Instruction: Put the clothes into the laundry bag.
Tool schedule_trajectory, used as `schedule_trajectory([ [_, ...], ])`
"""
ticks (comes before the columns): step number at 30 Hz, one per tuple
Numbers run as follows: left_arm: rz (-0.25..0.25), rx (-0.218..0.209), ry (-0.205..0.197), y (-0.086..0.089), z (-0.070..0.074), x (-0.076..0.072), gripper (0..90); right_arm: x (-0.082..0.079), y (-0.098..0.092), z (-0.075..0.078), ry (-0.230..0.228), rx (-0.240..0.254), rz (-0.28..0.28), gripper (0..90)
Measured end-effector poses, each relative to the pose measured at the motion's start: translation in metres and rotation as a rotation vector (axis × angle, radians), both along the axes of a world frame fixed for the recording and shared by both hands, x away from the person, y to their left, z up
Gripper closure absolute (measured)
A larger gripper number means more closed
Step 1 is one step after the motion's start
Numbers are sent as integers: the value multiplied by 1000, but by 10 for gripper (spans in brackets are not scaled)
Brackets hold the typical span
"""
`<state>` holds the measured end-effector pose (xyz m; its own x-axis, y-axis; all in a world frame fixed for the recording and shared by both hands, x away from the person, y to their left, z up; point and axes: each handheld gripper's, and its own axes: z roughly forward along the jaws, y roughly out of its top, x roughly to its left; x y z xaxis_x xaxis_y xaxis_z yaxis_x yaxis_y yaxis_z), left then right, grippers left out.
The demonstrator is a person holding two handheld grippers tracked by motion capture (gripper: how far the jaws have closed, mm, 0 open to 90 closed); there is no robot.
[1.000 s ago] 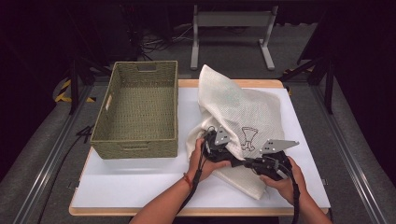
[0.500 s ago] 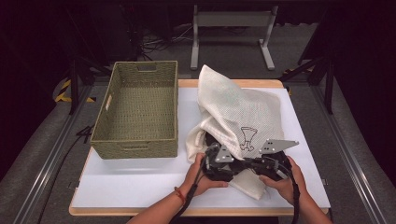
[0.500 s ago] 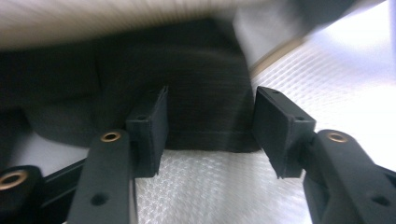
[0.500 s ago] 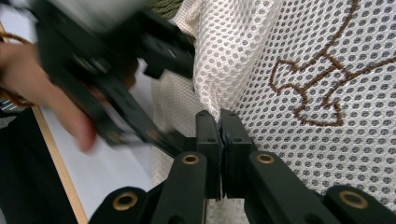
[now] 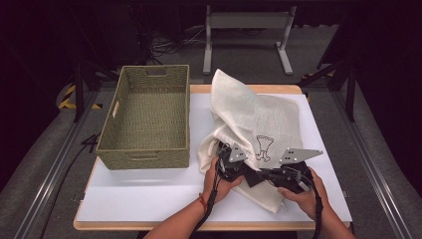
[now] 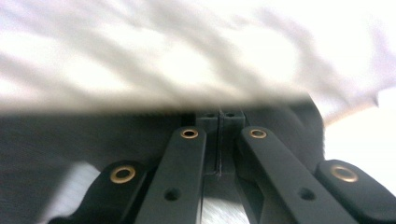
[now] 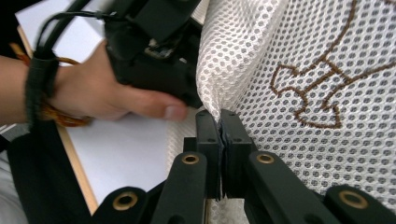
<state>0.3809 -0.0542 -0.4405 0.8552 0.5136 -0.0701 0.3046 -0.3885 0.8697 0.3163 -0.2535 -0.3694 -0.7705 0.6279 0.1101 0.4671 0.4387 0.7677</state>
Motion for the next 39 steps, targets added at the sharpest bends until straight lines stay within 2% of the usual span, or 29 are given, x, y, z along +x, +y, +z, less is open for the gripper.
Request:
schedule_trajectory([
  [1,-3,-27,-28,1,4,0,899,-1,1,2,-7,3,2,886],
  [4,-2,-51,-89,2,11,-3,900,-5,1,9,-34,23,15,886],
  [7,4,-108,-124,9,18,-8,900,-11,3,21,-83,60,30,887],
  [8,4,-108,-124,9,18,-8,900,-11,3,21,-83,60,30,887],
  [9,11,-120,-139,11,22,-10,900,-14,5,26,-104,58,37,887],
  [13,43,-166,-208,20,39,-18,900,-19,13,36,-135,64,71,887],
  [17,61,-221,-269,29,59,-28,900,-25,19,50,-151,92,113,888],
  [18,73,-233,-290,32,63,-32,900,-29,21,59,-165,99,125,888],
  [21,88,-271,-334,40,77,-43,900,-34,22,68,-172,112,149,888],
  [23,80,-277,-361,44,90,-51,900,-37,22,76,-175,139,169,888],
  [25,70,-246,-393,46,93,-55,900,-40,22,83,-204,127,170,888],
  [26,53,-214,-387,46,90,-54,900,-41,23,82,-200,110,173,887],
  [29,5,-114,-381,51,66,-53,900,-41,27,65,-164,60,183,887],
  [30,-8,-73,-366,54,56,-53,900,-39,27,57,-140,62,190,887],
  [32,-23,-36,-335,61,40,-51,899,-38,27,42,-97,73,198,887],
  [33,-32,4,-333,63,33,-50,899,-37,27,37,-85,71,197,887],
  [34,-40,25,-328,66,26,-50,899,-37,27,34,-79,72,198,887],
  [35,-55,29,-301,68,20,-50,893,-37,27,32,-75,73,195,887],
  [36,-71,48,-260,70,14,-48,774,-37,26,31,-76,68,190,887],
  [37,-68,52,-235,69,10,-47,706,-38,26,30,-78,68,184,887],
  [38,-76,35,-204,68,7,-45,664,-37,26,28,-75,70,187,887],
  [39,-76,35,-204,68,7,-45,609,-37,26,28,-75,70,187,887],
])
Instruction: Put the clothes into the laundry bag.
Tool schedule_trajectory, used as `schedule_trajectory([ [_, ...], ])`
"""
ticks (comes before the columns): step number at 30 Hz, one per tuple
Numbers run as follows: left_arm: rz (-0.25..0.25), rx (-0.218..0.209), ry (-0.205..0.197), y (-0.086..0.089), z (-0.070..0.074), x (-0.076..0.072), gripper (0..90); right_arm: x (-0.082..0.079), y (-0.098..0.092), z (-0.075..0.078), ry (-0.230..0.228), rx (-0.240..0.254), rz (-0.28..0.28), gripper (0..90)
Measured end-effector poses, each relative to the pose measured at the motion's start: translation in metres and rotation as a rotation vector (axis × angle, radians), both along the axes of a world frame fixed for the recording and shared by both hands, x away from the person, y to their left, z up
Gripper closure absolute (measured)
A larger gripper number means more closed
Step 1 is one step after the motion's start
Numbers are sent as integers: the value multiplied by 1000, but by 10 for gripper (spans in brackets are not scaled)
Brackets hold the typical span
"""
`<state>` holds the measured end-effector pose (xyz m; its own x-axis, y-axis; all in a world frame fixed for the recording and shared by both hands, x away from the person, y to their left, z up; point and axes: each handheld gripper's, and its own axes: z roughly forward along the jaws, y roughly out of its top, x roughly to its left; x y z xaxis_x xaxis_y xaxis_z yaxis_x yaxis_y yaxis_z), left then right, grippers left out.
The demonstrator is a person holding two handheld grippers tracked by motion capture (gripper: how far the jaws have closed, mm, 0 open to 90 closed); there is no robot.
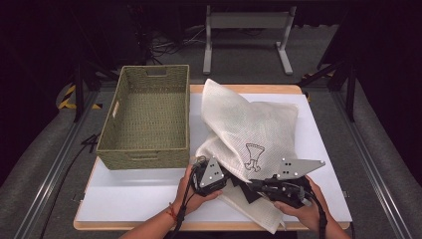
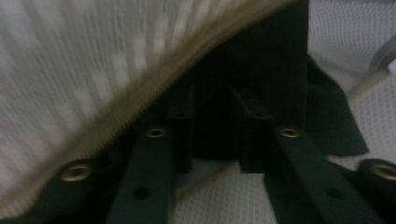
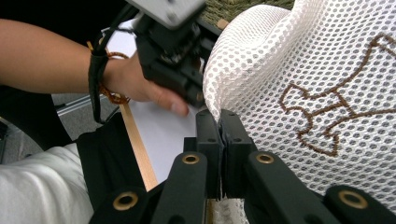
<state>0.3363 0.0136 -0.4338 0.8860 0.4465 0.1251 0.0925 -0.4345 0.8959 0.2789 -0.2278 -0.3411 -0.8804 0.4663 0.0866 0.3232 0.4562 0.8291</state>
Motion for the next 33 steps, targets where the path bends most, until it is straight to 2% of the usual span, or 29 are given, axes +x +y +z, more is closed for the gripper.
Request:
schedule_trajectory([
  [1,-12,-4,22,-4,-2,2,609,0,1,-2,-2,-5,-2,887],
  [2,-13,4,19,-9,-4,2,473,1,2,-7,-9,-27,-11,886],
  [3,-30,-4,34,-14,-6,1,473,1,2,-7,-9,-27,-11,886],
  [4,-56,-14,58,-19,-8,0,426,1,3,-9,-11,-39,-17,886],
  [5,-86,-7,72,-26,-11,-3,391,1,3,-11,-16,-47,-25,886],
  [6,-92,20,73,-32,-14,-6,338,1,2,-12,-18,-53,-33,886],
  [7,-90,56,61,-37,-16,-8,309,1,0,-13,-16,-51,-40,885],
  [8,-80,65,56,-40,-15,-9,266,2,-2,-14,-17,-52,-48,885],
  [10,-62,65,103,-43,-15,-5,256,3,-6,-16,-17,-55,-63,884],
  [12,-29,100,124,-48,-16,-1,249,4,-9,-17,-11,-52,-83,885],
  [13,-10,122,121,-50,-16,-1,264,5,-11,-18,-7,-51,-90,884],
  [15,19,185,148,-57,-17,2,306,6,-13,-19,-4,-52,-104,884],
  [19,34,208,170,-63,-15,7,366,10,-16,-19,3,-46,-129,883],
  [21,20,224,174,-65,-12,9,371,11,-18,-18,3,-40,-139,884],
  [23,22,234,162,-67,-11,11,379,11,-20,-17,1,-30,-151,883],
  [26,-8,275,147,-73,-13,15,415,11,-22,-17,3,-32,-151,883],
  [29,-39,235,171,-75,-17,21,514,13,-24,-18,18,-35,-160,883],
  [30,-51,228,168,-75,-18,21,583,13,-24,-19,20,-40,-161,883],
  [32,-53,228,162,-76,-18,22,742,14,-24,-19,25,-40,-160,883],
  [33,-44,235,163,-77,-18,22,742,14,-25,-19,29,-40,-159,883],
])
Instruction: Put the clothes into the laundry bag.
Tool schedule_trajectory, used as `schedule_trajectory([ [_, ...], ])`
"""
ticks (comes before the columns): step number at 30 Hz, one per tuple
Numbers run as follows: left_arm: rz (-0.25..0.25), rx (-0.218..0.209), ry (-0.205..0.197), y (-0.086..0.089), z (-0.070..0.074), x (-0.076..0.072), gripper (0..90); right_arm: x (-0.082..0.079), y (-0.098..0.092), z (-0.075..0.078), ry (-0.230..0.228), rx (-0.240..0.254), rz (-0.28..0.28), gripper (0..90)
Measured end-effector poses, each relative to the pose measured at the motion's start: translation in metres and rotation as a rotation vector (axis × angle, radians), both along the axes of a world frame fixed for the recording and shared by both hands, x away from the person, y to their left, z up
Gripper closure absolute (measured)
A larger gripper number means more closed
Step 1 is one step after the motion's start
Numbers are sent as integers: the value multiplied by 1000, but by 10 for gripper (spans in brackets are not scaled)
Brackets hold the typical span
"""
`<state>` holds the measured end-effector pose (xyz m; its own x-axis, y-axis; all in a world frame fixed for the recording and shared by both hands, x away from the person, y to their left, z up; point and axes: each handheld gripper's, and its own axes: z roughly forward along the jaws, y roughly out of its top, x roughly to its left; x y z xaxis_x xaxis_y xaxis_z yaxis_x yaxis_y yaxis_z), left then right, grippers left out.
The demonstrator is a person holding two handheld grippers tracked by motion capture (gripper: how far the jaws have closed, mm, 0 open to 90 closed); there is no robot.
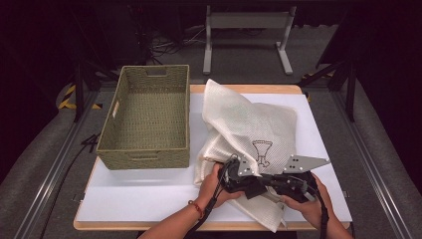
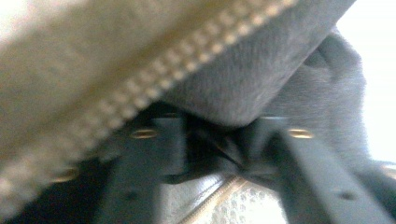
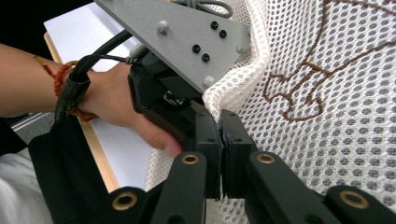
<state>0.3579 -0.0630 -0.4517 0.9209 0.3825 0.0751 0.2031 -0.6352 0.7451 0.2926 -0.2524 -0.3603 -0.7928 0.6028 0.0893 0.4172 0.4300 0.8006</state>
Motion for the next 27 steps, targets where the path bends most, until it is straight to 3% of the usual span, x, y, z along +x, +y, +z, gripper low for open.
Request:
schedule_trajectory([
  [2,9,13,-43,-4,1,2,846,0,-1,1,0,3,-9,883],
  [4,18,5,-43,-6,4,5,855,0,-3,1,-3,9,-15,883],
  [6,28,-7,-93,-7,11,4,858,-1,-5,4,-9,27,-19,883],
  [7,33,-1,-143,-7,15,4,858,-1,-6,5,-12,36,-21,884],
  [8,33,-1,-143,-7,15,4,859,-2,-8,8,-19,49,-25,884],
  [13,45,-101,-203,-6,20,11,860,-3,-8,14,-44,86,-39,885],
  [16,73,-142,-241,-13,20,16,861,-4,-6,13,-41,82,-38,885],
  [22,144,-215,-266,-28,15,32,862,0,-5,6,-1,82,-45,886],
  [27,221,-276,-283,-33,18,42,862,2,-8,4,2,78,-60,887],
])
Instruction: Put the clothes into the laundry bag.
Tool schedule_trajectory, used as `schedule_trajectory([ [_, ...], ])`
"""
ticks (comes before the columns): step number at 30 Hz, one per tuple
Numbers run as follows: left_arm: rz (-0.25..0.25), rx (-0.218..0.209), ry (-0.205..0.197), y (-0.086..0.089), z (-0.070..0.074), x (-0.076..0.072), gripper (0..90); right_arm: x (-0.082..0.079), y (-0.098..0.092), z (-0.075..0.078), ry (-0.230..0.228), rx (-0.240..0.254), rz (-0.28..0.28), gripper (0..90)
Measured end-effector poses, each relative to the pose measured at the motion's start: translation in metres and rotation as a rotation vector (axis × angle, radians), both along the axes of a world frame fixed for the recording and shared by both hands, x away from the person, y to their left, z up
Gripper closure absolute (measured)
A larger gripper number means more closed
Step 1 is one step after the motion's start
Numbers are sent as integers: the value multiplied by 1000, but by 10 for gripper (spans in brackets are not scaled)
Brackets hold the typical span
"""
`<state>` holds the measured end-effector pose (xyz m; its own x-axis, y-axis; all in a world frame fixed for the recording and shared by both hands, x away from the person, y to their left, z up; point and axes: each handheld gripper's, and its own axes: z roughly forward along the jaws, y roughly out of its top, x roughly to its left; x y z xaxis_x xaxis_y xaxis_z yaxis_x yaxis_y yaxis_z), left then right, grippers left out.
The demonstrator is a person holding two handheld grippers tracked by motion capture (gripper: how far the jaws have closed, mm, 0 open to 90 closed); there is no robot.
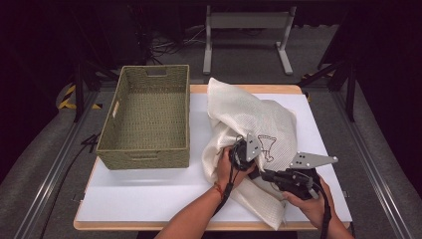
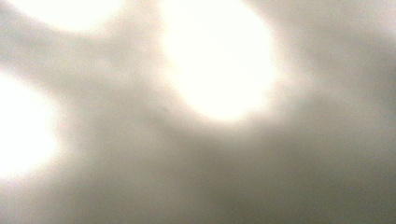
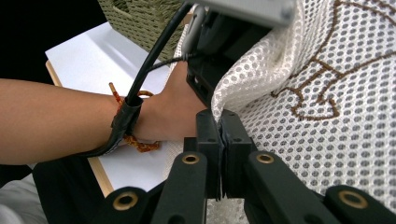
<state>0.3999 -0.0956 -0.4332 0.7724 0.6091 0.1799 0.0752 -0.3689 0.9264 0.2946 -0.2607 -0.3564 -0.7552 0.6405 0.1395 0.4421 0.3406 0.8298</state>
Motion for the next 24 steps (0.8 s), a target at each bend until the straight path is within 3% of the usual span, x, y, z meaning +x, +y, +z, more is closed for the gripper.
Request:
schedule_trajectory([
  [3,6,-19,7,-1,0,3,862,0,-2,0,2,-2,-9,887],
  [5,-51,-20,57,2,2,2,857,0,-3,-1,4,-12,-15,887],
  [6,-51,-20,57,2,2,2,844,0,-3,-1,4,-12,-15,887],
  [8,-144,-5,110,13,4,-3,767,-2,-3,-1,0,-16,-13,887],
  [12,-237,20,185,26,4,-16,544,-3,-4,1,-13,-24,-19,887],
  [14,-317,49,231,30,3,-21,452,-3,-4,3,-18,-24,-18,887],
  [15,-333,61,249,30,1,-23,395,-4,-4,3,-19,-25,-19,887],
  [19,-382,171,320,25,-12,-32,251,-3,-4,4,-18,-27,-25,887],
  [22,-371,185,299,26,-13,-37,289,-3,-4,3,-15,-29,-21,887],
  [24,-389,149,283,33,-11,-45,327,-3,-4,3,-6,-24,-7,886],
])
